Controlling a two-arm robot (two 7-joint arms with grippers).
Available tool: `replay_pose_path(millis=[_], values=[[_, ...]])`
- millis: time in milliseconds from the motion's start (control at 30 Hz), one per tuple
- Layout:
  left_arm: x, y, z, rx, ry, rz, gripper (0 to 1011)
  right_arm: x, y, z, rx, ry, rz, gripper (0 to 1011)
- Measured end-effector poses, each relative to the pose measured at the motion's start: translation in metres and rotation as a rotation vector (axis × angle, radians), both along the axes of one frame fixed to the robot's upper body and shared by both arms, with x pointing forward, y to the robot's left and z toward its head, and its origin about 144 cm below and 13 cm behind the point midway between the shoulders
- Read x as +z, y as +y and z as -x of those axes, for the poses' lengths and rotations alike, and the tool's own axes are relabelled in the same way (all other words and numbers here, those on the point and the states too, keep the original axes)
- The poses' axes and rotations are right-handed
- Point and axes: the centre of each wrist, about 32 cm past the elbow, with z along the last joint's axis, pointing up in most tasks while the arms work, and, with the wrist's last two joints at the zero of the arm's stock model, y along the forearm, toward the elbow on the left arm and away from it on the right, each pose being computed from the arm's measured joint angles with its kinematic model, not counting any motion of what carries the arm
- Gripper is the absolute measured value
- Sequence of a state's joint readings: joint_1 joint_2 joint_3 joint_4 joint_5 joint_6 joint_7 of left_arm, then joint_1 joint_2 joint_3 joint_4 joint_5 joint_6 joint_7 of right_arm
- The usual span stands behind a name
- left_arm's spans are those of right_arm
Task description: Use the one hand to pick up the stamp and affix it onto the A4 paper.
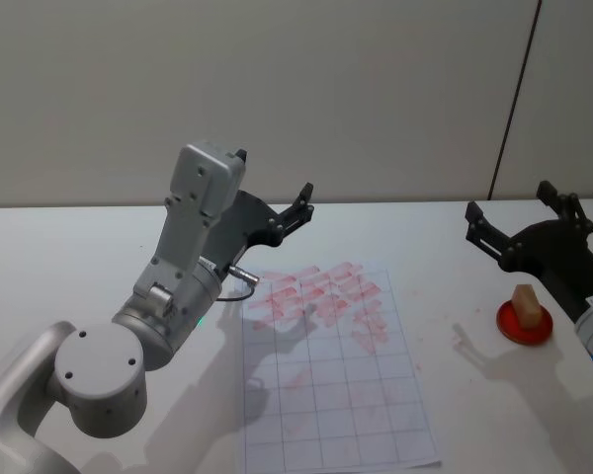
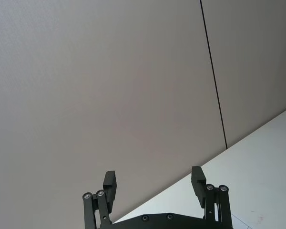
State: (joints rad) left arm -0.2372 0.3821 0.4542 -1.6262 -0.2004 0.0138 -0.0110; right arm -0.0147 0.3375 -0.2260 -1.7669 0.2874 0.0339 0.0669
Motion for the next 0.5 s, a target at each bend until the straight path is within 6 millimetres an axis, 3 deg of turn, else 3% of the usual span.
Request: replay_pose_path(millis=[500], values=[[0.0,0.0,0.0,0.0,0.0,0.0,1001,0.0,-0.0001,0.0,0.0,0.0,0.0,1001]])
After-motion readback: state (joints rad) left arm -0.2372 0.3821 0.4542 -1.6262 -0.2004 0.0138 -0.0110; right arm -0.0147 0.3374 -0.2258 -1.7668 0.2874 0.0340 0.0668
